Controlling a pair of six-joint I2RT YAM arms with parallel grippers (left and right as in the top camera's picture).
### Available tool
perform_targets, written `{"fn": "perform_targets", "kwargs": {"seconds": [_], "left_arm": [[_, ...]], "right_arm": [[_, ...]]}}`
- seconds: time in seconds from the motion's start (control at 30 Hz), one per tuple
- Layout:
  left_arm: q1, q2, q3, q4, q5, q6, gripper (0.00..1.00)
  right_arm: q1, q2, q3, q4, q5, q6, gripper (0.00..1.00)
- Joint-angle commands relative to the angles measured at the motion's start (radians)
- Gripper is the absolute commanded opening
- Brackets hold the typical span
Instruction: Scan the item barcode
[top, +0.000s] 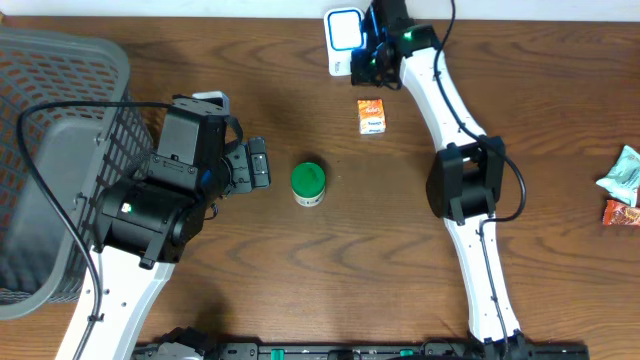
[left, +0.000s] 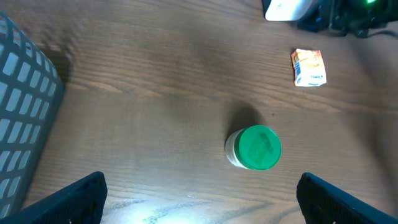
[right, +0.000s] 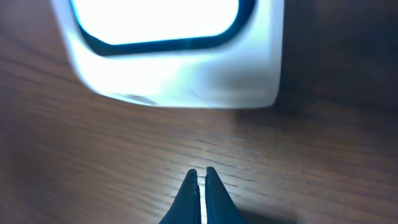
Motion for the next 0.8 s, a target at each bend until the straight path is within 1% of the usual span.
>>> {"fn": "perform_targets", "kwargs": {"seconds": [0.0,0.2,0.3,0.37,0.47,0.6,0.7,0.77], "left_arm": [[0.005,0.004,0.007,-0.001,-0.013,0.009,0.98],[0.005,0.004,0.007,-0.001,-0.013,0.009,0.98],[0.005,0.004,0.007,-0.001,-0.013,0.009,0.98],[0.005,0.004,0.007,-0.001,-0.013,0.009,0.98],[0.005,0.004,0.007,-0.001,-0.013,0.009,0.98],[0.005,0.004,0.007,-0.001,-0.013,0.009,0.98],[0.005,0.004,0.007,-0.001,-0.013,0.009,0.98],[0.005,0.004,0.007,-0.001,-0.013,0.009,0.98]], "right_arm": [[-0.001,0.043,0.003,-0.024,0.067,0.018,0.01],[-0.002,0.045,0.003,-0.079,0.106,0.01,0.01],[0.002,0.045,0.003,-0.148,0.101,-0.019,0.01],[0.005,0.045,0.003,-0.211,0.096,-0.059,0.01],[0.008,0.045,0.003,-0.325,0.068,-0.154,0.01],[0.01,0.044,0.003,-0.438,0.043,-0.278,0.01],[0.01,0.04,0.006,-0.483,0.001,-0.369,0.01],[0.01,0.037,0.007,-0.484,0.002,-0.384,0.04]]}}
